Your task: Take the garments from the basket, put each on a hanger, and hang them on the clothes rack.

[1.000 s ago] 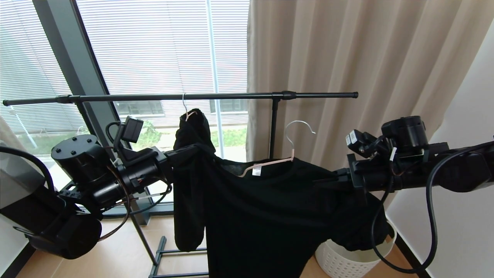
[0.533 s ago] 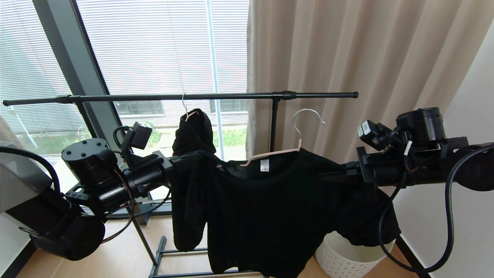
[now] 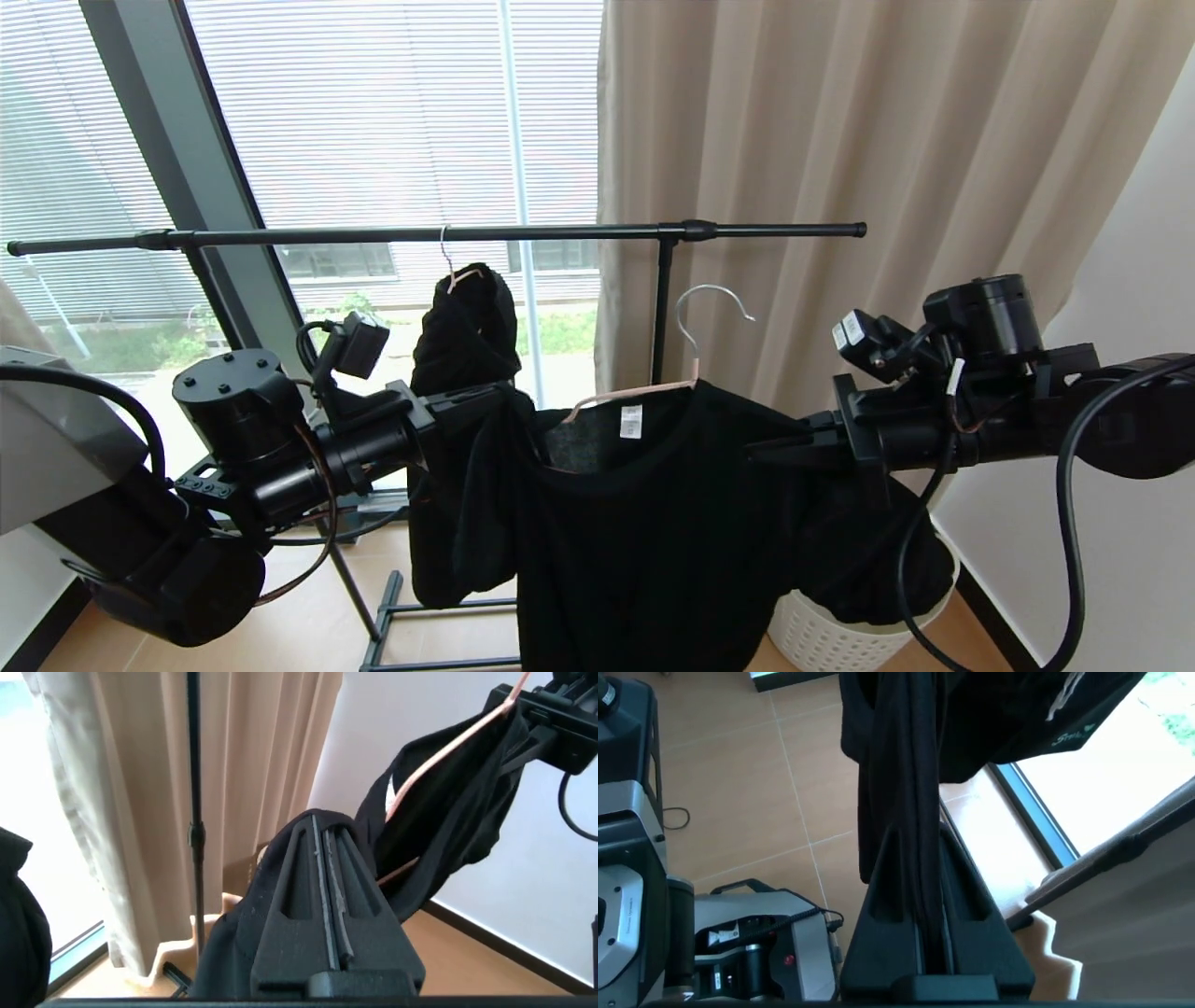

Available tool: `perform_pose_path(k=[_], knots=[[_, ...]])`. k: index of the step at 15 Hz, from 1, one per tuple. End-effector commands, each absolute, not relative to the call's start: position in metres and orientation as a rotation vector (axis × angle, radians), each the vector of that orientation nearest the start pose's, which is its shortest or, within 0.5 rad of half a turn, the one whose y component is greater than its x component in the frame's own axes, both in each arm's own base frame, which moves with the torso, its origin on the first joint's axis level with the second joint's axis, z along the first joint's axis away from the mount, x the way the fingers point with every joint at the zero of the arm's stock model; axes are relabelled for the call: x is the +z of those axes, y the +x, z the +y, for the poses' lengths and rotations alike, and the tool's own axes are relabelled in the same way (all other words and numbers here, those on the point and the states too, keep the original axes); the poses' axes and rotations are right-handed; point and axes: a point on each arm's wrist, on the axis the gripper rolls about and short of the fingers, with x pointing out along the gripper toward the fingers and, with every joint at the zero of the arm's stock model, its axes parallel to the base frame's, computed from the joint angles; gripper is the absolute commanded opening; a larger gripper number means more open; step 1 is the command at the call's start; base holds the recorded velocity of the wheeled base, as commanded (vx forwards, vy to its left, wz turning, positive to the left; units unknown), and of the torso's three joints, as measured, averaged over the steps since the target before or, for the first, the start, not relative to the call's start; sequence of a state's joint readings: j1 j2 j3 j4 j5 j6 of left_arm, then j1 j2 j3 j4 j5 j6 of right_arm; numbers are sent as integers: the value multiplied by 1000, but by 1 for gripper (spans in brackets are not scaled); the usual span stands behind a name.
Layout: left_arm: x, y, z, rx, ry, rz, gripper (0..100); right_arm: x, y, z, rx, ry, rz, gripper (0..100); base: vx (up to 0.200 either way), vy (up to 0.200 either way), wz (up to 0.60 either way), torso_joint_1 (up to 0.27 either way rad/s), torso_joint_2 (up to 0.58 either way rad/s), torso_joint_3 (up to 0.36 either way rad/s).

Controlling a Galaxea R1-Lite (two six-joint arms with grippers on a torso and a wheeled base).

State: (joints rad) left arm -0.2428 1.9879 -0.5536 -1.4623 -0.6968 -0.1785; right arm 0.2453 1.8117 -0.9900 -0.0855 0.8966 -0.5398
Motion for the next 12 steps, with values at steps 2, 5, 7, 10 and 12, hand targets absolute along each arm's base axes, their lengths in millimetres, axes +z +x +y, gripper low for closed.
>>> perform_pose_path(k=[2,5,7,10,12], knots=[[117,306,-89,-926,-159,43,0,137,304,103,1275,-201,463,0,0,0,0,0,0,0],[119,302,-90,-932,-160,43,0,126,307,108,1291,-192,496,0,0,0,0,0,0,0],[123,291,-104,-974,-161,39,0,119,311,112,1294,-194,486,0,0,0,0,0,0,0],[139,268,-127,-1044,-270,66,0,109,312,121,1301,-161,495,0,0,0,0,0,0,0],[141,265,-136,-1039,-284,62,0,99,312,127,1310,-167,477,0,0,0,0,0,0,0]])
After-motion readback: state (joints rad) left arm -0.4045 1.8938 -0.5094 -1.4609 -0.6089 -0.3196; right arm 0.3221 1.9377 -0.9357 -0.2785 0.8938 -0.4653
